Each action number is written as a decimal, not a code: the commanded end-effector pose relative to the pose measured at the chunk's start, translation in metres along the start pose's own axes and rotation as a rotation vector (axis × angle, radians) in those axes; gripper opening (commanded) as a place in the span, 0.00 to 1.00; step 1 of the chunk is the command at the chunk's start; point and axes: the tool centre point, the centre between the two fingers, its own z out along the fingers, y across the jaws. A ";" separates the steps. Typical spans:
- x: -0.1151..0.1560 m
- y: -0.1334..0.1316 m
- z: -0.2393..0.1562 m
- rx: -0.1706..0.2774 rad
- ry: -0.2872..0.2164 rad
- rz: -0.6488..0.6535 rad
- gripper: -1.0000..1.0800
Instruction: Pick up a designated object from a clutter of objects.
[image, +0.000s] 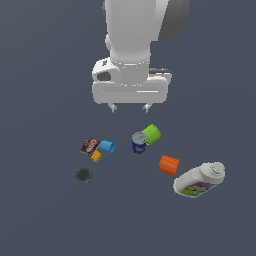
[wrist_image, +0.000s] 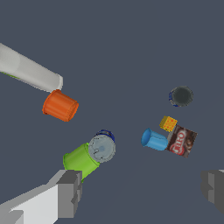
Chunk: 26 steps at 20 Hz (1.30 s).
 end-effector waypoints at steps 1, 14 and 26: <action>0.000 0.000 0.000 0.000 0.000 0.000 0.96; 0.008 -0.003 -0.001 0.016 0.013 -0.023 0.96; 0.029 0.019 0.023 0.019 0.011 -0.028 0.96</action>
